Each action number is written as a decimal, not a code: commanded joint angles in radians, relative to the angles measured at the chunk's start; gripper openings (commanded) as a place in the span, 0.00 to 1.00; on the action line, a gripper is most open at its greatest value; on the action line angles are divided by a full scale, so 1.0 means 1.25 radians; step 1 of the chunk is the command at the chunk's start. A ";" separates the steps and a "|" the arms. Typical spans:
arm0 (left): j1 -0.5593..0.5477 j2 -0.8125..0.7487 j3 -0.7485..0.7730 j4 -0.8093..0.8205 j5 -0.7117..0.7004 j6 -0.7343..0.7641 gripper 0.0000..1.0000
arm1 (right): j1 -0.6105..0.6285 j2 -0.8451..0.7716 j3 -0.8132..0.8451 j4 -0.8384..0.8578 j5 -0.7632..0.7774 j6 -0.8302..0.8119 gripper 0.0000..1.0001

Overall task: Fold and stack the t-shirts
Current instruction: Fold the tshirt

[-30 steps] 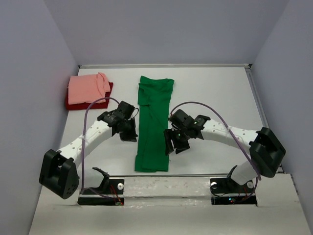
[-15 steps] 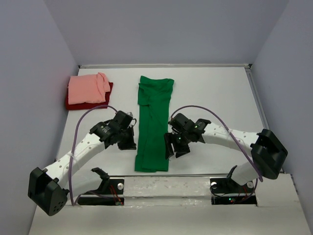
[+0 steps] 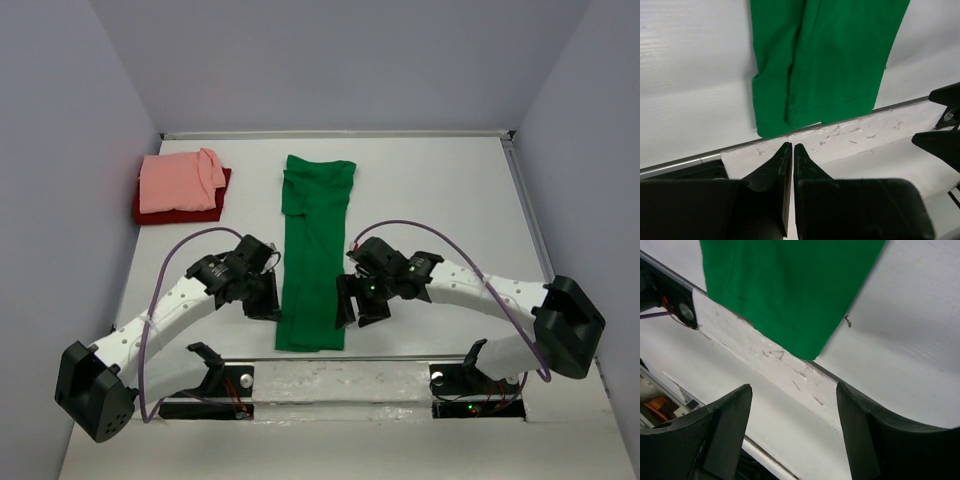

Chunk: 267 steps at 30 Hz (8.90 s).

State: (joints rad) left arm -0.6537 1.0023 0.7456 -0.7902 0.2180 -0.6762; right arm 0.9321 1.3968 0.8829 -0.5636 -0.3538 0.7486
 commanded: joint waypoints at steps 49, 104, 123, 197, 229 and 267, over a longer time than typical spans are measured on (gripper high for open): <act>-0.005 0.256 -0.096 0.182 0.053 -0.003 0.23 | 0.019 0.126 -0.072 0.247 -0.037 0.086 0.74; -0.010 0.127 0.048 0.042 0.042 -0.028 0.03 | 0.138 0.082 0.047 -0.004 0.279 0.195 0.00; -0.011 0.207 0.239 0.014 -0.029 0.001 0.00 | 0.145 0.113 0.310 -0.208 0.478 0.120 0.00; 0.270 0.775 0.729 0.104 0.054 0.183 0.00 | -0.319 0.604 0.868 -0.240 0.175 -0.470 0.04; 0.323 0.923 0.966 0.130 0.091 0.191 0.99 | -0.329 0.626 0.922 -0.246 0.071 -0.495 0.00; 0.341 0.641 0.764 0.158 -0.139 0.185 0.99 | -0.192 0.914 1.151 -0.376 0.050 -0.389 0.00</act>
State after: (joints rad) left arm -0.2337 1.9041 1.7096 -0.6117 0.0074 -0.4603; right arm 0.6754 2.5633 2.3779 -1.0561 -0.2718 0.2440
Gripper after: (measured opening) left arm 0.989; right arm 0.010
